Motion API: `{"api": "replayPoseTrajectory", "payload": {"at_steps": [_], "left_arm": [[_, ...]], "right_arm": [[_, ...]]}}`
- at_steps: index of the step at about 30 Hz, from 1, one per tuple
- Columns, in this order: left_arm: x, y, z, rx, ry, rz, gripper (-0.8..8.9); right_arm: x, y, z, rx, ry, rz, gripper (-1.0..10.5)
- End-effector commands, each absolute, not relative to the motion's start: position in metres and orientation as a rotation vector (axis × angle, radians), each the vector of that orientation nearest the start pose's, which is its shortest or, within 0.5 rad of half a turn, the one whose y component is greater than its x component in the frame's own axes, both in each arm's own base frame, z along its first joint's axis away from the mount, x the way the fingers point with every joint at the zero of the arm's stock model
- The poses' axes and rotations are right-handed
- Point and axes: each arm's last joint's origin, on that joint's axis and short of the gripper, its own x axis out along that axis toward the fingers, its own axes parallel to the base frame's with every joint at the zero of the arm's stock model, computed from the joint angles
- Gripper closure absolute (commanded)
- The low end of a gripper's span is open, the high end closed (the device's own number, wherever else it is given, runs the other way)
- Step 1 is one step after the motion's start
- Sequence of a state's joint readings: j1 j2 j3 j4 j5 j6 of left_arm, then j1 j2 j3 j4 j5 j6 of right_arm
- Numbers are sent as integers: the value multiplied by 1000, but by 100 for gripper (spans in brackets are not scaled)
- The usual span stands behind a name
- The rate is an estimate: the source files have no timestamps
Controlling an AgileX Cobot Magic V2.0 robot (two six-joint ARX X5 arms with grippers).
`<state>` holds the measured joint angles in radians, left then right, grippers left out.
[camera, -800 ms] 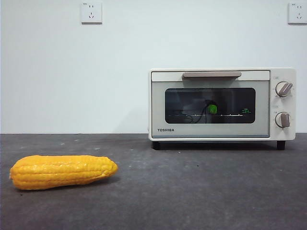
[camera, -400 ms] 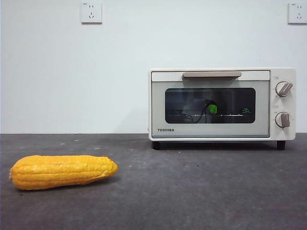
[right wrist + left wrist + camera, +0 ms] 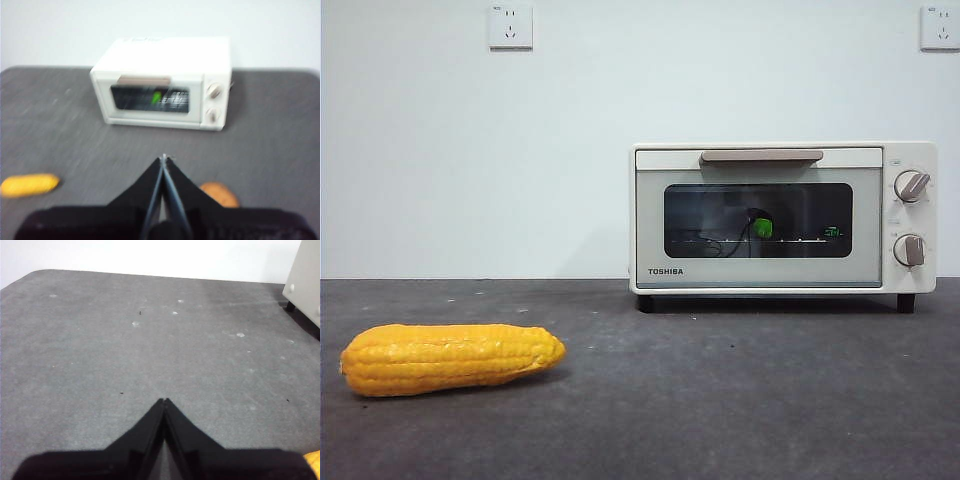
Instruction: Take the eggplant from the table,put the eggplant in the oven
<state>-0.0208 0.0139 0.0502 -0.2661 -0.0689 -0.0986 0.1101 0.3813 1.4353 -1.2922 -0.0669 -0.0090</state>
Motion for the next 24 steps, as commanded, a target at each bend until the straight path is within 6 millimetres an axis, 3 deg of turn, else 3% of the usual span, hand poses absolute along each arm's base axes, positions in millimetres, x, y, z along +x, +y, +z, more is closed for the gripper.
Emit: {"api": "replayPoseTrajectory", "payload": {"at_steps": [1, 6, 11, 18, 24], "left_arm": [[94, 0, 151, -93, 231, 60, 818], [94, 0, 151, -93, 231, 60, 817], [94, 0, 151, -93, 231, 60, 818], [94, 0, 151, -93, 231, 60, 817], [94, 0, 151, -93, 231, 60, 818]], "right_arm": [[-65, -4, 414, -36, 104, 154, 946], [-49, -2, 386, -34, -68, 132, 946], [-10, 1, 350, -29, -156, 113, 946], [45, 3, 284, -29, -87, 93, 946], [71, 3, 229, -28, 21, 70, 946]]}}
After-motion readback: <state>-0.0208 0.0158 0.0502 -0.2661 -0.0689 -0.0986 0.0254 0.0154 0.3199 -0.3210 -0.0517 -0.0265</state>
